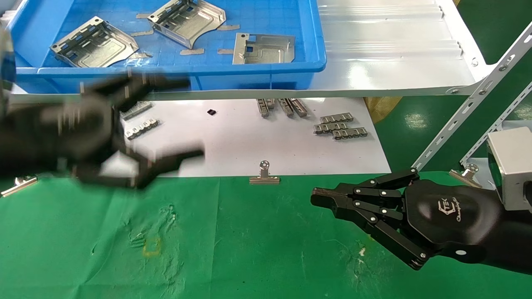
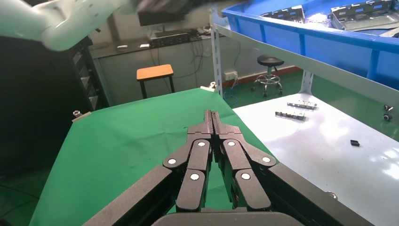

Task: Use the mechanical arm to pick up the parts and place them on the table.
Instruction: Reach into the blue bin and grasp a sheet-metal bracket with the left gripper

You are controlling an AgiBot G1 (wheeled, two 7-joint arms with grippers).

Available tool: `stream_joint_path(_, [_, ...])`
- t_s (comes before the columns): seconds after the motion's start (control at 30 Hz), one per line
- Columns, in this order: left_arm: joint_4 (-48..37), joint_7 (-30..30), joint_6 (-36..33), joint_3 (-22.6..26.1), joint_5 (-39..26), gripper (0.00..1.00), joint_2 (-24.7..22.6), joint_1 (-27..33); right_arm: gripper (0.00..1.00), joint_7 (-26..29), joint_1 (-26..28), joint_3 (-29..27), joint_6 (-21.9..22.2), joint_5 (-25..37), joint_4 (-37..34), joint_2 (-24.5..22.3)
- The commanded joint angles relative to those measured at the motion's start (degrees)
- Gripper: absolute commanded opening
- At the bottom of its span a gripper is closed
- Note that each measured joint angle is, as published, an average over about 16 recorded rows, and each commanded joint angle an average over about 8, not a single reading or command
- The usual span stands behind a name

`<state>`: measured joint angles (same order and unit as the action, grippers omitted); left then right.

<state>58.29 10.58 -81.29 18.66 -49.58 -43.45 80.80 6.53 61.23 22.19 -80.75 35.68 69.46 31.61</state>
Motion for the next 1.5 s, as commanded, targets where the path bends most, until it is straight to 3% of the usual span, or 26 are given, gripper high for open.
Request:
stream_joint_path(0.03, [-3.6,-0.1,0.5,0.5,-1.6,1.00,-2.0,4.7,0.00,0.0,0.0,0.0,0.0,0.0,0.0,0.0])
stream_joint_path(0.2, [-20.8,-2.9,6.9,3.7,-9.3,1.00,-9.6,16.4,0.00,0.0,0.0,0.0,0.0,0.0,0.0,0.0])
stream_joint_path(0.4, [-38.4,-6.7,21.5,6.7,-17.0,1.00,-18.6,26.2,0.00,0.0,0.0,0.0,0.0,0.0,0.0,0.0])
stream_joint_path(0.43, [-40.5,-7.2,23.6,7.1,-18.0,0.95,-19.9,27.3,0.03,0.0,0.0,0.0,0.0,0.0,0.0,0.0])
stream_joint_path(0.47, [-42.5,-7.7,25.6,7.4,-18.8,0.83,-21.1,28.3,0.09,0.0,0.0,0.0,0.0,0.0,0.0,0.0])
stream_joint_path(0.67, [-51.2,-9.5,33.5,9.6,-22.6,0.08,-26.2,32.3,0.83,0.0,0.0,0.0,0.0,0.0,0.0,0.0])
stream_joint_path(0.7, [-52.2,-9.6,34.4,9.9,-23.1,0.00,-26.7,32.7,0.93,0.0,0.0,0.0,0.0,0.0,0.0,0.0])
stream_joint_path(0.77, [-53.9,-9.7,35.5,10.4,-23.9,0.00,-27.5,33.4,1.00,0.0,0.0,0.0,0.0,0.0,0.0,0.0])
stream_joint_path(1.5, [-58.1,-9.8,37.6,11.9,-26.1,0.00,-28.8,35.0,1.00,0.0,0.0,0.0,0.0,0.0,0.0,0.0])
